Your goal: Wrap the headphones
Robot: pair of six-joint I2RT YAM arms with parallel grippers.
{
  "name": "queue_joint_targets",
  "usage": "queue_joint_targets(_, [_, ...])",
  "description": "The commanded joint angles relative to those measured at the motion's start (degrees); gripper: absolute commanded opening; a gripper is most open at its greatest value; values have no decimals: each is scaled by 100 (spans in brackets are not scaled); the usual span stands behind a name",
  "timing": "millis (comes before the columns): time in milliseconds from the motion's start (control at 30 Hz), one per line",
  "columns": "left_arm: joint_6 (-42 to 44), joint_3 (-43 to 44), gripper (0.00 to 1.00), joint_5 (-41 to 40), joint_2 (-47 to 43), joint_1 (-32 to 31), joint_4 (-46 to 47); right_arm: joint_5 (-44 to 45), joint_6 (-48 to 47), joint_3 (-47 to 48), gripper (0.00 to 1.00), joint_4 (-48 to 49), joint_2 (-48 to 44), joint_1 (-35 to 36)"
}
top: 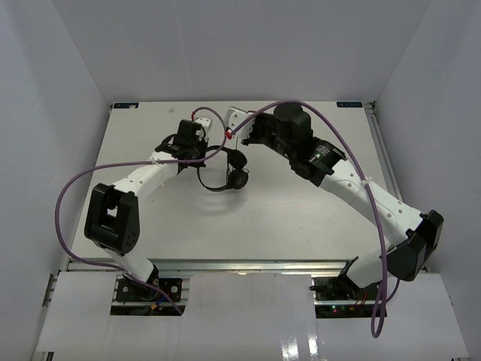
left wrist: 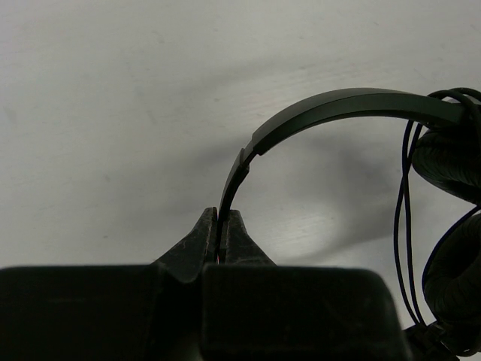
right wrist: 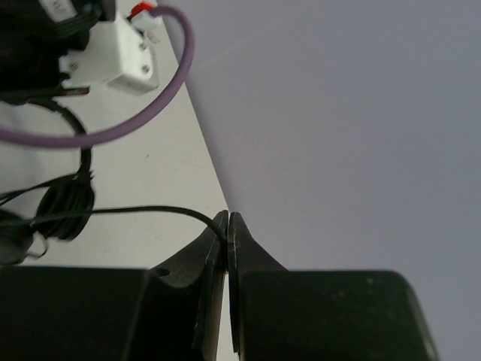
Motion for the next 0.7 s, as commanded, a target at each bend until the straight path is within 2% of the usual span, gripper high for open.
queue_joint_targets(0, [35,-168,0,613,-511,-244,412,505,-199,11,8,1013,97,-189])
queue_joint_targets(100, [87,-357,0,1240,-958,-311,483,226,35,-208,8,1273,184,-692])
queue_joint_targets(267, [170,-640,0,2924,-1839,-405,457,-1173,974,-324,8,1211,554,-1575])
queue_joint_targets(333, [97,-666,0,3264,-2111,-448,430,-1704,1348,-315,8,1151,751,-1771])
queue_joint_targets(533, [-249,-393,0,3951,-2426,-547,332,-2608,2224,-211,8,1133,1268,-1894])
queue_joint_targets(667, [-511,-6,0,3817,-2506,-545,327,-3548,3031,-253,8,1165,1555,-2115])
